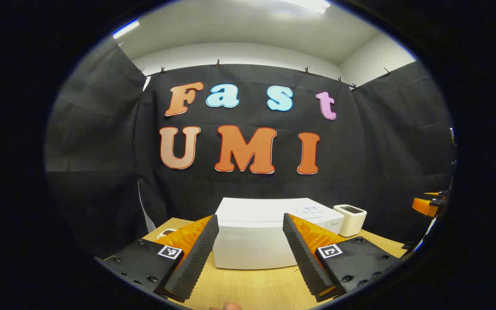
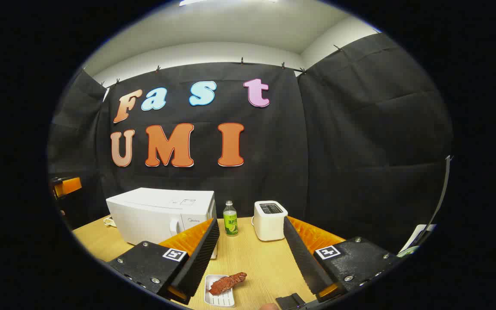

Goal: Open the microwave oven with the left hand, put the food in, and close the microwave oven.

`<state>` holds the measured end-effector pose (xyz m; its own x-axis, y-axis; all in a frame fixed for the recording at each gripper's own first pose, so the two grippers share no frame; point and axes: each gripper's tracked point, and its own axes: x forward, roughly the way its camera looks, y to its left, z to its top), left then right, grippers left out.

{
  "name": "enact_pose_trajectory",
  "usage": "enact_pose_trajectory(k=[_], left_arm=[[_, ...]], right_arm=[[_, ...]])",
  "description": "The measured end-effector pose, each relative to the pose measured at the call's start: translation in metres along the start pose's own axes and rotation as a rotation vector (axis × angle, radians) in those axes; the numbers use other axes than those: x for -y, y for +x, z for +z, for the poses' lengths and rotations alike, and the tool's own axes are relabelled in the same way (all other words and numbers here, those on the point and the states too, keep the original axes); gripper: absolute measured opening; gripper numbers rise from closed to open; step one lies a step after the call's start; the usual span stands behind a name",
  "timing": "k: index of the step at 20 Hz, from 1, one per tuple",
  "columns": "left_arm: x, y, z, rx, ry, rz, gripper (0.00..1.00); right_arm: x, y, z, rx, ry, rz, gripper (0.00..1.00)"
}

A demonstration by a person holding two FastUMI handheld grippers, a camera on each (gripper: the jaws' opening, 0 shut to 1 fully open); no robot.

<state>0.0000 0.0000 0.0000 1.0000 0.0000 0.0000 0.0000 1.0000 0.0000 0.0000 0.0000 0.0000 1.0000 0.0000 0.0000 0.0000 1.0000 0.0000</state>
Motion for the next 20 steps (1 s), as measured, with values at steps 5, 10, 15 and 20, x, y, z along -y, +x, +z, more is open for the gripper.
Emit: enact_pose_trajectory(k=[5, 10, 15, 20], left_arm=[[0.003, -0.005, 0.010, 0.034, 0.023, 0.011, 0.98], [0.017, -0.007, 0.006, 0.024, 0.049, -0.013, 0.98], [0.020, -0.011, 0.003, 0.015, 0.038, -0.023, 0.99], [0.011, -0.013, 0.003, 0.013, 0.056, 0.000, 0.98]], right_arm=[[0.000, 0.000, 0.001, 0.017, -0.001, -0.009, 0.93], [0.005, 0.003, -0.004, 0.007, 0.007, -0.020, 0.93], [0.011, 0.002, -0.004, 0.025, 0.034, -0.033, 0.93], [0.024, -0.008, -0.001, 0.039, 0.040, -0.037, 0.93]])
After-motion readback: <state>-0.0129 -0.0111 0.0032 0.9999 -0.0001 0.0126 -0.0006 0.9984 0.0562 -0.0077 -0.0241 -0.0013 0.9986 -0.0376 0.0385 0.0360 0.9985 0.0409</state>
